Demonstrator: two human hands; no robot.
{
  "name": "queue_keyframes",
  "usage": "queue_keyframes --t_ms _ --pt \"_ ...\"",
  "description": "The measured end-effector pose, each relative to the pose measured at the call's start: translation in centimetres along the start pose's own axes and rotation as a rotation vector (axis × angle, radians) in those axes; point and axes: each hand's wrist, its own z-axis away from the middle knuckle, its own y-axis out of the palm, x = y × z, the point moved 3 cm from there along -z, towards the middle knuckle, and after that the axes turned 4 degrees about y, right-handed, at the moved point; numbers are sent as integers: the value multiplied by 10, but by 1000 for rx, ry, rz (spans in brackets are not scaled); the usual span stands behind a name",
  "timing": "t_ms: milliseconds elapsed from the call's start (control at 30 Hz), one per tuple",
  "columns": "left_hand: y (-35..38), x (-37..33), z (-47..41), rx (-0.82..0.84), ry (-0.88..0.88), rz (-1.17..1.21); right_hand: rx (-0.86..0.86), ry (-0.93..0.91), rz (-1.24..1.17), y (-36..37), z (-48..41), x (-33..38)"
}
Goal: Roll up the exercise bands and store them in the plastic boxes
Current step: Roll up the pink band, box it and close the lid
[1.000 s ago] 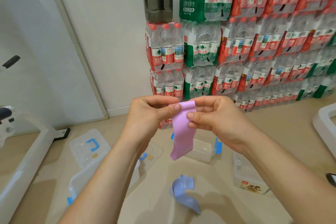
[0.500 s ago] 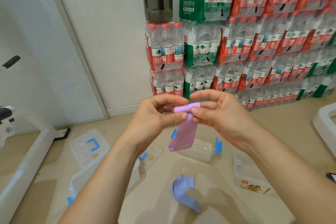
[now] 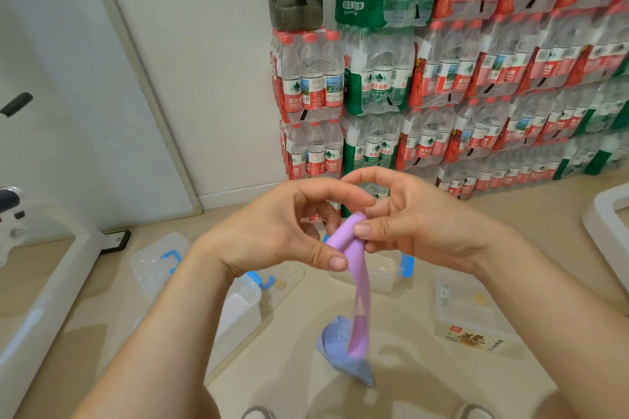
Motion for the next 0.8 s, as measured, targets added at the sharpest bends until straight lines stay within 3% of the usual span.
queue_keyframes --t_ms 100,367,800 --pt "0 -2 2 29 -21 -14 20 11 -36 1 0 0" --pt "-3 -2 2 -101 -11 21 -39 43 20 3 1 0" --pt "5 -2 -4 -111 -63 -308 -209 41 218 5 -6 -8"
